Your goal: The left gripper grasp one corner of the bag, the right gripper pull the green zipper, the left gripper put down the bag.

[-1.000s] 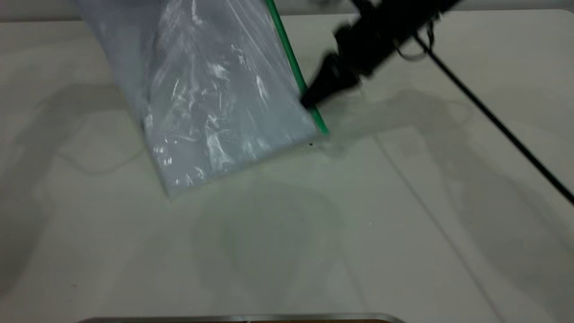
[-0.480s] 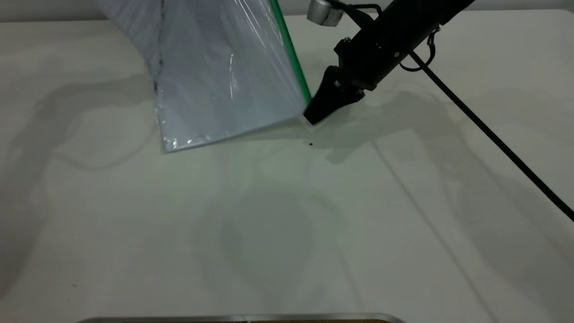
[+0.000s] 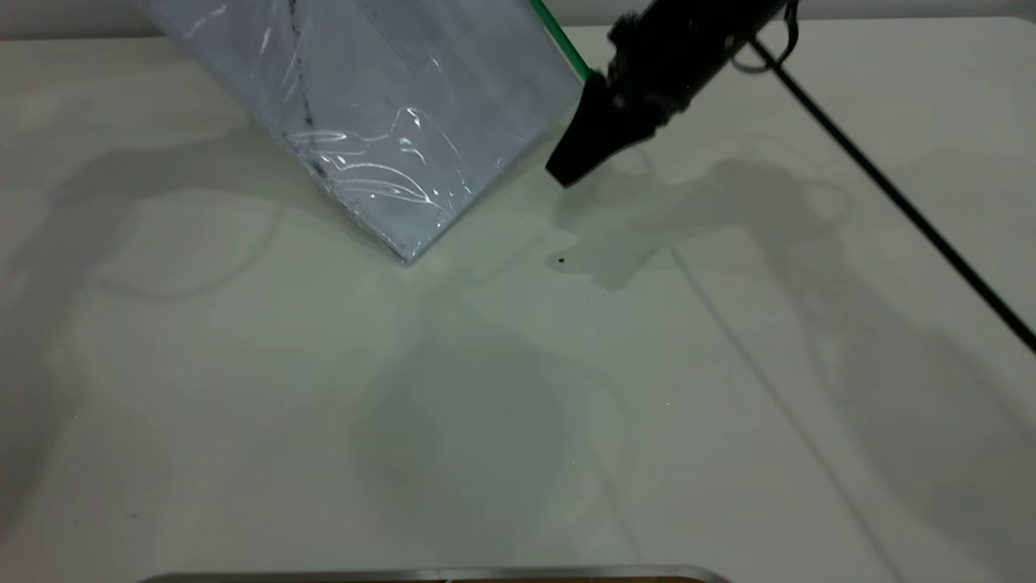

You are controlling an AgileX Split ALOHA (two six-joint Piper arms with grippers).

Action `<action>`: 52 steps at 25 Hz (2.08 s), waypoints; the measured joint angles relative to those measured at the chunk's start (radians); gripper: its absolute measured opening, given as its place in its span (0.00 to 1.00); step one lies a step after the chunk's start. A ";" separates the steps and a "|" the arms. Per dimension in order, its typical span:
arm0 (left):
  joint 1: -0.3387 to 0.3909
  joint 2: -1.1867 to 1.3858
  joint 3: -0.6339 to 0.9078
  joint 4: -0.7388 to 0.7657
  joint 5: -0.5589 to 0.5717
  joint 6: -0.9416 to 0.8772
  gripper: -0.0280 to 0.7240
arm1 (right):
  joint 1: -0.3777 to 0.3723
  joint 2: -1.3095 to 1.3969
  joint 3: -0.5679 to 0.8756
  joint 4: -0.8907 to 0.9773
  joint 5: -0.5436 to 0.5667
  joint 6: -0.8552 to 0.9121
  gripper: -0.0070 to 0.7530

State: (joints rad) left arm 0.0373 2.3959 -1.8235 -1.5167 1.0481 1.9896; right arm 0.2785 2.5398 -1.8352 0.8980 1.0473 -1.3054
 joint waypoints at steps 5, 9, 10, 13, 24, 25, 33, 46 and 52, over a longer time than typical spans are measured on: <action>-0.009 0.011 -0.002 0.044 -0.012 -0.073 0.11 | 0.000 -0.072 0.000 -0.004 0.110 0.037 0.65; -0.044 0.052 -0.006 0.146 -0.048 -0.187 0.11 | 0.000 -0.140 0.000 -0.007 0.134 0.089 0.59; -0.056 0.062 -0.006 0.179 -0.062 -0.234 0.11 | 0.000 -0.160 0.000 -0.008 0.136 0.102 0.57; -0.094 0.106 -0.006 0.246 -0.093 -0.356 0.11 | 0.000 -0.215 0.000 -0.011 0.144 0.131 0.55; -0.213 0.195 -0.006 0.297 -0.187 -0.554 0.43 | 0.000 -0.432 0.001 -0.165 0.159 0.328 0.54; -0.217 0.188 -0.006 0.305 -0.188 -0.557 0.51 | 0.000 -0.462 0.001 -0.206 0.163 0.364 0.54; -0.203 -0.059 -0.006 0.586 -0.181 -0.725 0.64 | 0.000 -0.743 0.002 -0.506 0.185 0.721 0.54; -0.200 -0.513 -0.006 0.999 0.073 -1.354 0.64 | 0.000 -1.274 0.300 -0.761 0.188 0.964 0.54; -0.201 -0.634 -0.006 1.055 0.120 -1.515 0.64 | 0.000 -1.496 0.639 -0.796 0.188 1.036 0.54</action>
State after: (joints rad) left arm -0.1639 1.7615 -1.8292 -0.4620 1.1676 0.4748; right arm 0.2789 1.0438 -1.1965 0.1019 1.2348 -0.2690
